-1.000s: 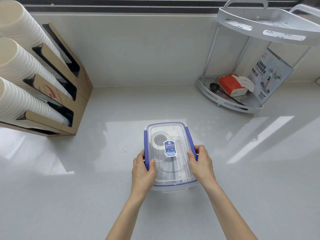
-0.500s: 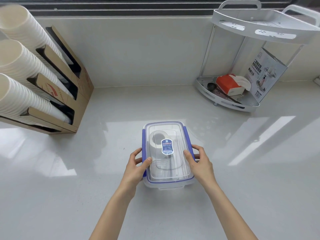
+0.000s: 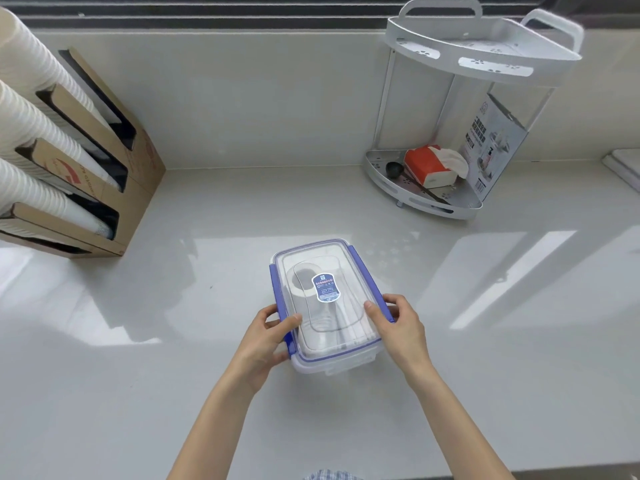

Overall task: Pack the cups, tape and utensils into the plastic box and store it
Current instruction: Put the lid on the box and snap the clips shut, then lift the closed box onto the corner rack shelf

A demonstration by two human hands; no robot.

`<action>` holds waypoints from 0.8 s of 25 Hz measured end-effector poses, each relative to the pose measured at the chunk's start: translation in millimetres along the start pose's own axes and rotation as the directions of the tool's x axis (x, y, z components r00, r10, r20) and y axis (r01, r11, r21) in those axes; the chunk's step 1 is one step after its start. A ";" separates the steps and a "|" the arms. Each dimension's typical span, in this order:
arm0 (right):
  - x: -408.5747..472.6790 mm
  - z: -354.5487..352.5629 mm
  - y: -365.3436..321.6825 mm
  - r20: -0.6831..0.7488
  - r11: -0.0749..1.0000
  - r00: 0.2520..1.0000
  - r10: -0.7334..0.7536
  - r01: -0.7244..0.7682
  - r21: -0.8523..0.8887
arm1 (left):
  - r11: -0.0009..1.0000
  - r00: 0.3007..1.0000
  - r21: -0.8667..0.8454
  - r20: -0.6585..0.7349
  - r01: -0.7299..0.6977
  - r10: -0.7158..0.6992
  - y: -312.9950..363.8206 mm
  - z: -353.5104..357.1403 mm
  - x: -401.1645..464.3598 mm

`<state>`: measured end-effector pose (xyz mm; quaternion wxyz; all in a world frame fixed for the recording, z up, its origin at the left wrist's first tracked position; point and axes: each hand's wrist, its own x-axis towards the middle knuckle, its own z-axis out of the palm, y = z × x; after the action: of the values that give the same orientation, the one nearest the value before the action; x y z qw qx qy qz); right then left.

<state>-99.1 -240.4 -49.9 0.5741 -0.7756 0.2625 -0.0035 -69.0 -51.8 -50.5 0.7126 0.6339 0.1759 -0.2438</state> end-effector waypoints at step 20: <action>79.1 -177.7 -117.5 -0.013 0.913 0.915 -0.404 0.404 0.057 | 0.909 0.909 -0.160 0.103 -0.385 0.404 111.5 148.5 -26.8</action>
<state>-38.0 -407.0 92.1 0.5833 -0.7960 0.0965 -0.1301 -36.1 -186.7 75.6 0.7988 0.5887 0.0120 -0.1238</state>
